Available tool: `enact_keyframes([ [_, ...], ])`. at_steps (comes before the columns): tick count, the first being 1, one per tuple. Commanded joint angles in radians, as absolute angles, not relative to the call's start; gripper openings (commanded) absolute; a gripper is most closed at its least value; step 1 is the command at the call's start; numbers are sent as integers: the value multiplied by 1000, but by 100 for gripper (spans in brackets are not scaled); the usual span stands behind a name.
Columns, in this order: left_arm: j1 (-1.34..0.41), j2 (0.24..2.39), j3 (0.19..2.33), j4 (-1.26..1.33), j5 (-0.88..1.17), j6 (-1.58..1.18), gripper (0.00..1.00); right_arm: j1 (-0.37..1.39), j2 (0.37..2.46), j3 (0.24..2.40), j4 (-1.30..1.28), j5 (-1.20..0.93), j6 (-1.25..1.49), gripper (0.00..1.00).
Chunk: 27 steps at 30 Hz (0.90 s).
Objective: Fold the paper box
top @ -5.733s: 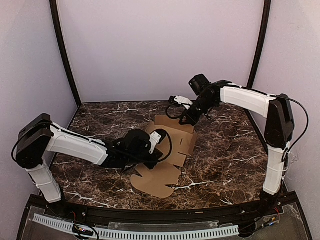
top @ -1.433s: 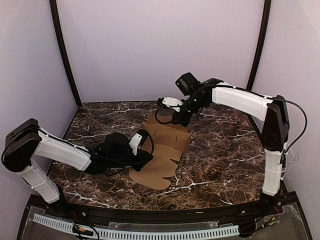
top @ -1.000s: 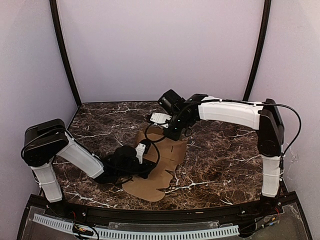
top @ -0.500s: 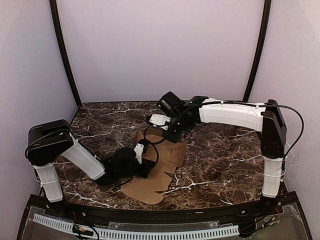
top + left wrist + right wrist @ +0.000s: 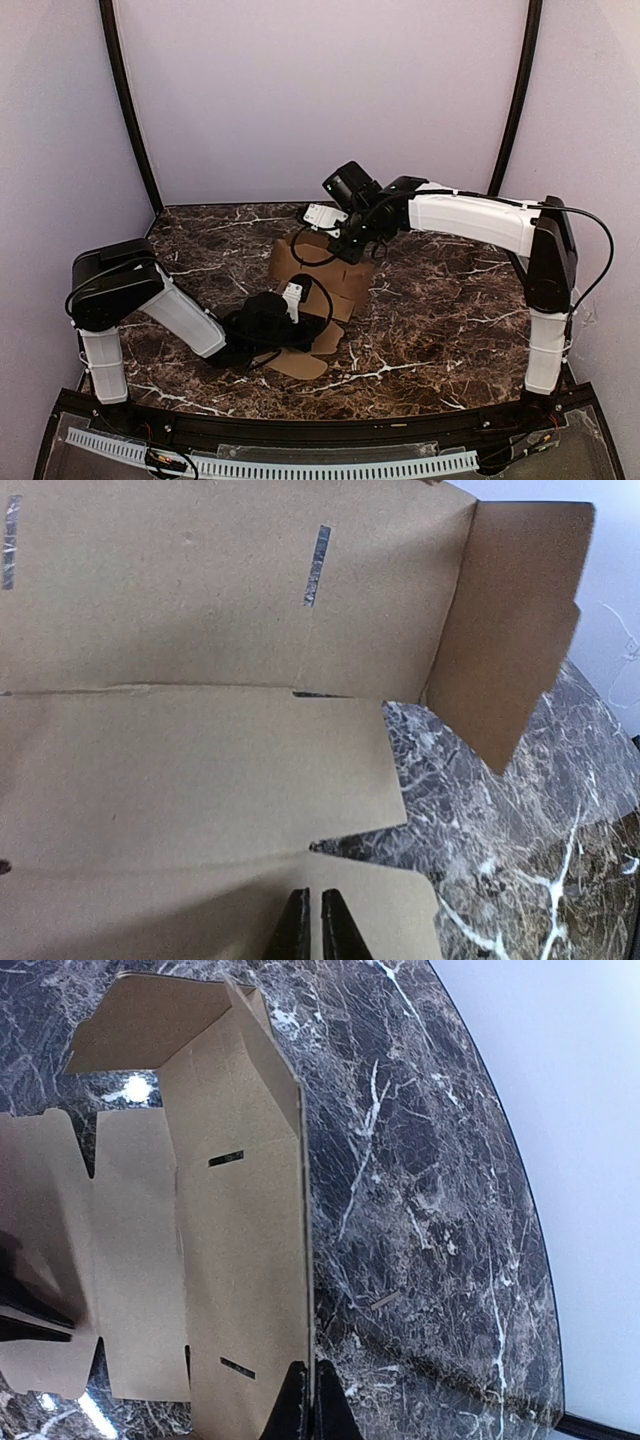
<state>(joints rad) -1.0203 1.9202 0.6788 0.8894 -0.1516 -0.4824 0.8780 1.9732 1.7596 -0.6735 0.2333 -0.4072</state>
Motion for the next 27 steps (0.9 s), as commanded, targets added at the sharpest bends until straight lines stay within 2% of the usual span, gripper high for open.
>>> enact_keyframes([
  [1, -1026, 1999, 734, 867, -199, -478, 6, 881, 1966, 1796, -673, 129, -380, 0],
  [8, -1025, 2053, 774, 872, -219, -476, 5, 883, 2023, 1836, -798, -108, -308, 0],
  [13, -1026, 2060, 770, 889, -224, -471, 5, 882, 2026, 1827, -825, -295, -260, 5],
  [23, -1025, 2066, 765, 905, -226, -469, 5, 859, 2046, 1842, -836, -356, -244, 13],
  [24, -1025, 2067, 763, 910, -221, -465, 6, 850, 2047, 1846, -837, -353, -245, 14],
  [27, -1026, 2066, 753, 941, -208, -458, 6, 801, 2046, 1873, -846, -363, -264, 29],
])
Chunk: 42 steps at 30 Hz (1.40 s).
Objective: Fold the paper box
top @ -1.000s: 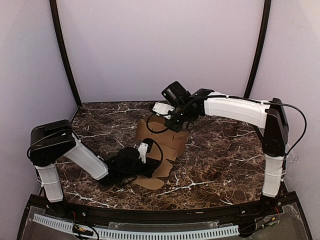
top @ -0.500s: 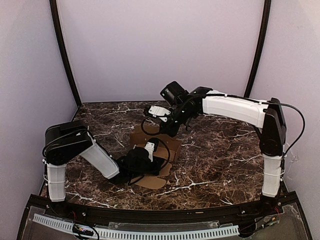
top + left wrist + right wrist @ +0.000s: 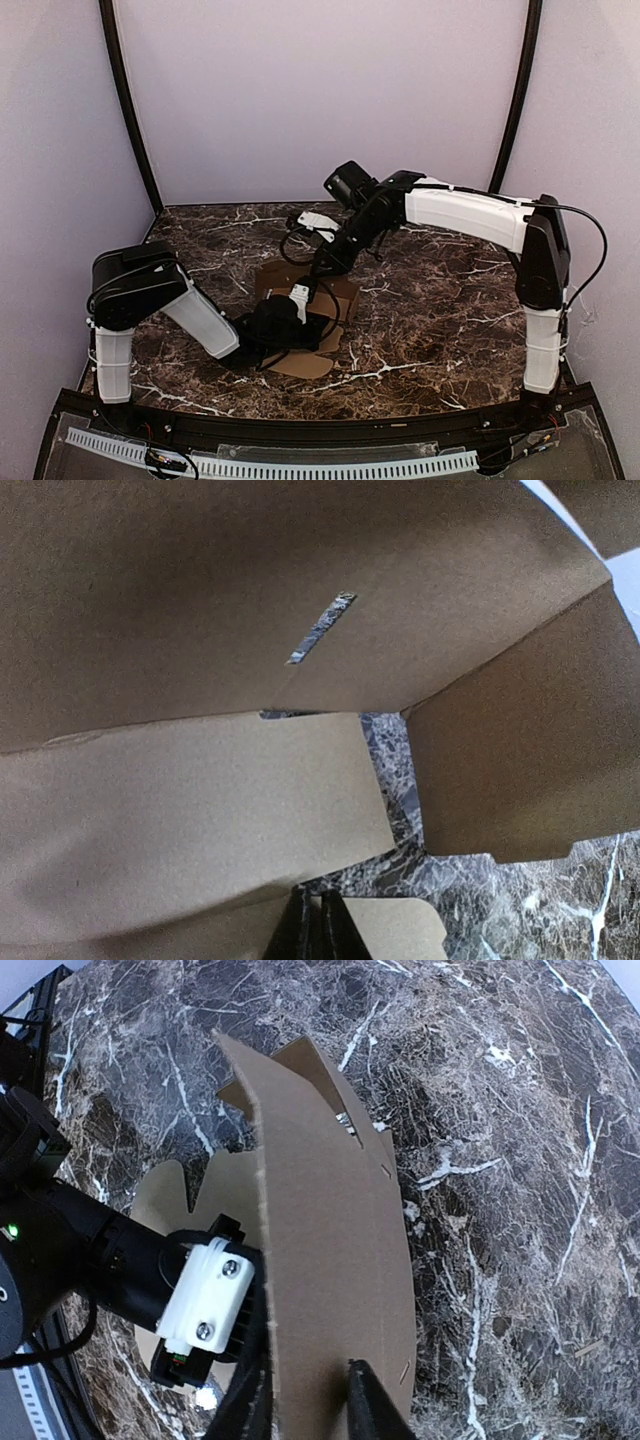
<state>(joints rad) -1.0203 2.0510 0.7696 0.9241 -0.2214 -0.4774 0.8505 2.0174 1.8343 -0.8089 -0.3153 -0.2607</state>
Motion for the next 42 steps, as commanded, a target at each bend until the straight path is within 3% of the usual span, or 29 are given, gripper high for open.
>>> enact_keyframes([
  [1, -1025, 2066, 752, 951, -197, -452, 6, 779, 2046, 1885, -852, -378, -274, 34],
  [4, -1025, 2068, 750, 963, -177, -443, 6, 706, 2032, 1911, -883, -467, -315, 47],
  [7, -1025, 2067, 750, 969, -167, -438, 6, 659, 2012, 1900, -908, -529, -383, 53],
  [15, -1025, 2069, 757, 976, -143, -430, 6, 512, 1926, 1778, -895, -632, -481, 62],
  [21, -1025, 2069, 759, 980, -129, -426, 6, 412, 1845, 1565, -796, -705, -494, 65],
  [27, -1025, 2014, 763, 974, -78, -395, 10, 392, 1829, 1449, -716, -600, -364, 66],
  [29, -1025, 1929, 793, 879, -60, -353, 12, 385, 1834, 1422, -715, -592, -323, 66],
  [32, -1023, 1768, 937, 535, -130, -261, 18, 381, 1825, 1386, -703, -585, -306, 65],
  [35, -992, 1696, 1100, 242, -265, -198, 43, 381, 1812, 1380, -698, -581, -300, 66],
  [38, -865, 1713, 1317, -93, -238, -214, 54, 380, 1798, 1378, -695, -589, -287, 66],
  [42, -724, 1794, 1491, -319, -175, -198, 60, 380, 1787, 1367, -696, -592, -283, 66],
])
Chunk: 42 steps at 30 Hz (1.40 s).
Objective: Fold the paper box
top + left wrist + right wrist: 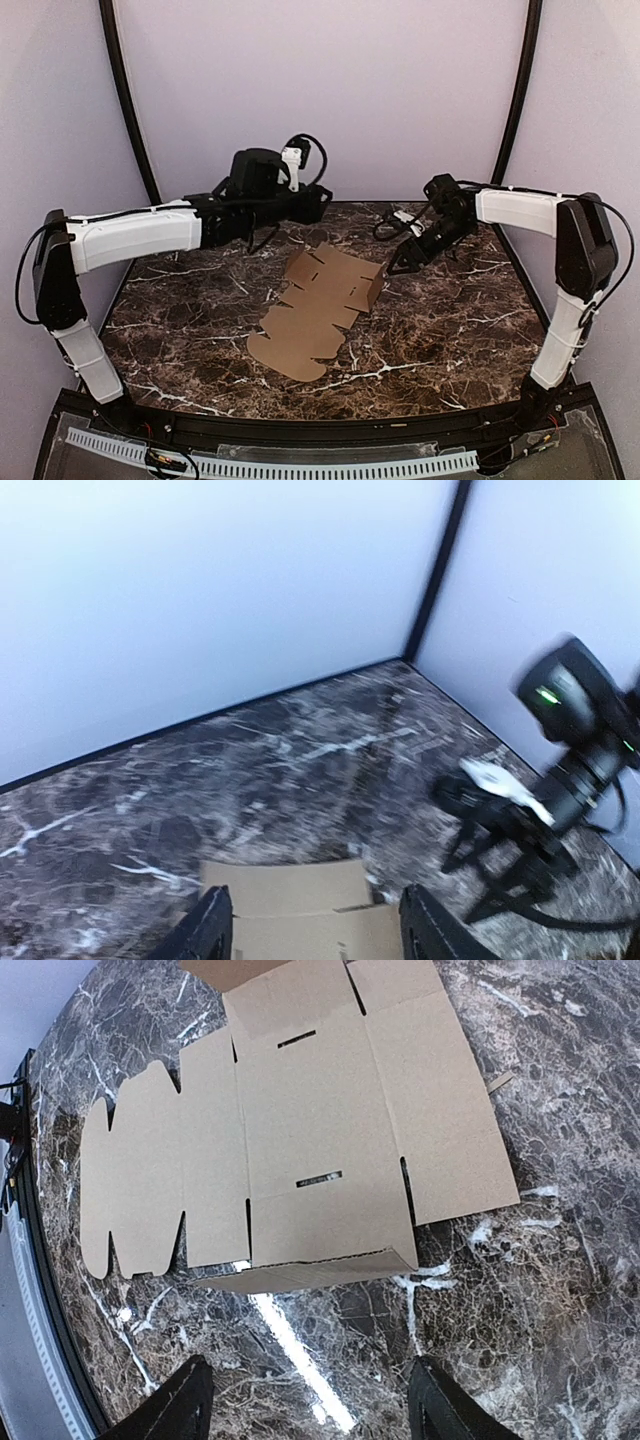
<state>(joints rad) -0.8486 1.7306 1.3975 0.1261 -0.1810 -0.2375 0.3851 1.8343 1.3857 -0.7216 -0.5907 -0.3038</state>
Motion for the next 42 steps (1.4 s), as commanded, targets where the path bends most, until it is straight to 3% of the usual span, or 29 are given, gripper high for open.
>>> enact_keyframes([
  [1, -690, 1823, 1509, -337, -140, -182, 62, 380, 1786, 1362, -696, -596, -283, 66],
  [8, -610, 1981, 1675, -480, 75, -149, 69, 380, 1762, 1327, -701, -610, -292, 67],
  [15, -607, 2143, 1846, -620, 164, -168, 65, 380, 1741, 1305, -685, -611, -290, 68],
  [19, -610, 2191, 1909, -702, 97, -172, 51, 380, 1740, 1296, -679, -608, -287, 69],
  [28, -611, 2224, 1914, -745, 69, -176, 3, 380, 1747, 1284, -667, -580, -273, 69],
  [31, -621, 2121, 1797, -650, 44, -187, 1, 380, 1747, 1284, -663, -573, -268, 69],
  [42, -693, 1582, 973, 179, -120, -297, 1, 370, 1736, 1305, -654, -575, -272, 70],
])
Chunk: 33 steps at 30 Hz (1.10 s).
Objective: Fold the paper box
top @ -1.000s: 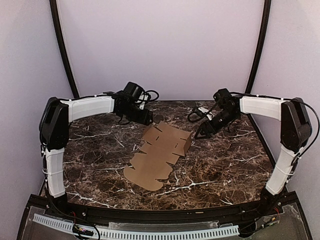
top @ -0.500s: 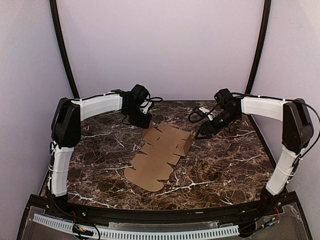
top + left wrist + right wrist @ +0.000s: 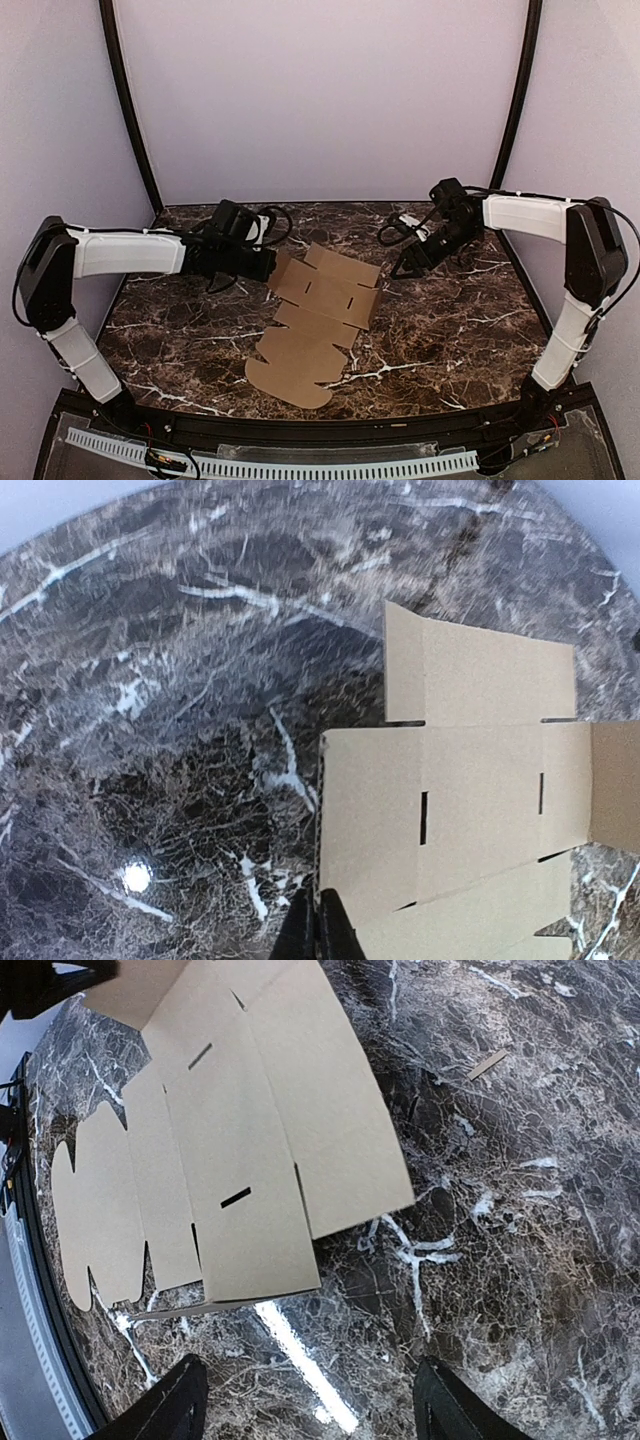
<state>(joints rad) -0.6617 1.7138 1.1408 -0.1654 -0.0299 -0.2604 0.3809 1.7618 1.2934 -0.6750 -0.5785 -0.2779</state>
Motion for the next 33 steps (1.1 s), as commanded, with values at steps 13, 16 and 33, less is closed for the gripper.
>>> enact_keyframes([
  [13, -847, 1343, 508, 768, -381, -207, 1, 382, 1793, 1484, -717, -776, -279, 75],
  [16, -852, 1351, 493, 791, -393, -213, 1, 407, 1821, 1508, -730, -789, -281, 77],
  [33, -855, 1385, 525, 742, -390, -228, 1, 517, 1893, 1645, -665, -680, -271, 26],
])
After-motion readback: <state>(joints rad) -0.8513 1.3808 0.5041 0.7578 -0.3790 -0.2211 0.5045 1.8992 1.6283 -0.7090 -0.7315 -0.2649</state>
